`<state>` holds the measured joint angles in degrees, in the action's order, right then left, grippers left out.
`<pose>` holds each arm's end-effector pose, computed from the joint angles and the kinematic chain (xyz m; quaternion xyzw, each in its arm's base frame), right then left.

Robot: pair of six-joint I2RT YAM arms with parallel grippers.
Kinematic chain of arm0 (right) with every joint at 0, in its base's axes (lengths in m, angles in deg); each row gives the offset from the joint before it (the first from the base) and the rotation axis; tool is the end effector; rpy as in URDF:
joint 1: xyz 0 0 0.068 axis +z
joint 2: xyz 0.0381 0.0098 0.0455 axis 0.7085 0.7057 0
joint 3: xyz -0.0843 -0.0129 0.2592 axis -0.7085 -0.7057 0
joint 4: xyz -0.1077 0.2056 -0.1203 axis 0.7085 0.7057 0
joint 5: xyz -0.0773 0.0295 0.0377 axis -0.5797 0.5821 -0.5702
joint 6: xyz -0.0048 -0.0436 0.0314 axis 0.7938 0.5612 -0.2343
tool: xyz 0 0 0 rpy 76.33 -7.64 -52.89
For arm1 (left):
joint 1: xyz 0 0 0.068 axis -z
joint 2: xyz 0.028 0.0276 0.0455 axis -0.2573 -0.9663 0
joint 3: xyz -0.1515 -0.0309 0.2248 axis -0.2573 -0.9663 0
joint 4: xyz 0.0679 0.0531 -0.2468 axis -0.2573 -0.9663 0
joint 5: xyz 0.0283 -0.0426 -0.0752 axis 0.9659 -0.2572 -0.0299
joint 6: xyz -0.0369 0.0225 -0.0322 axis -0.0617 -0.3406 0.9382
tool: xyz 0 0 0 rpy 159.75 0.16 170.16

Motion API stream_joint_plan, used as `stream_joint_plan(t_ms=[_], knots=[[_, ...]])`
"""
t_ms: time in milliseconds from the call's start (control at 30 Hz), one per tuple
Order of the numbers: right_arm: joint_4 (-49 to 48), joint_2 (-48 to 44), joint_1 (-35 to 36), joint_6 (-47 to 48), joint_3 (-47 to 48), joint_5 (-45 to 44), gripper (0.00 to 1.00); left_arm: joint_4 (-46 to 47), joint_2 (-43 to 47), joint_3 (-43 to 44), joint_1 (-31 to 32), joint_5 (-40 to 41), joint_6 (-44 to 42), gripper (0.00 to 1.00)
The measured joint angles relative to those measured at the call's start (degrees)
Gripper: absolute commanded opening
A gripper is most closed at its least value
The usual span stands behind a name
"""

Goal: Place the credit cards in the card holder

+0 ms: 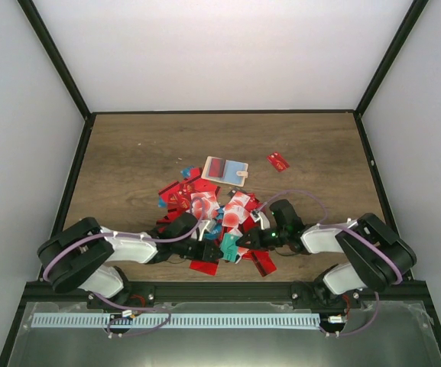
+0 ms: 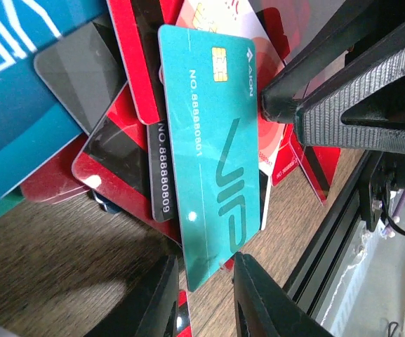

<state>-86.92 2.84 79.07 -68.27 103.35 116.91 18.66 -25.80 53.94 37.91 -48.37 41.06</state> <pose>0.1591 0.1366 0.1049 -0.0858 0.8726 0.4772 0.0583 0.1255 -0.1935 0.1087 0.1429 0.8892 -0.4290 0.0694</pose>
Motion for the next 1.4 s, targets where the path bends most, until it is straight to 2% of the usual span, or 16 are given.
stream_joint_plan(t_ms=[333,567,900,1000,1233,1400], knots=[[-1.3,1.1,0.0,-0.3,0.0,0.7,0.26,-1.1,1.2,0.1,0.0,1.0,0.5,0.22],[-1.9,1.7,0.0,-0.4,0.0,1.1,0.25,-0.6,0.4,0.5,0.0,0.7,1.1,0.33],[-3.0,2.2,0.0,-0.8,-0.2,1.4,0.25,1.8,-0.9,0.3,0.0,0.0,2.0,0.33],[-3.3,2.3,0.0,-0.9,-0.3,1.4,0.25,3.8,-2.0,0.1,0.0,-0.9,2.9,0.3],[-3.3,2.3,0.0,-0.9,-0.3,1.4,0.25,5.2,-3.6,0.1,0.1,-1.5,4.2,0.13],[-3.3,2.3,0.0,-0.9,-0.3,1.4,0.25,4.5,-1.9,0.1,0.1,-0.5,4.5,0.09]])
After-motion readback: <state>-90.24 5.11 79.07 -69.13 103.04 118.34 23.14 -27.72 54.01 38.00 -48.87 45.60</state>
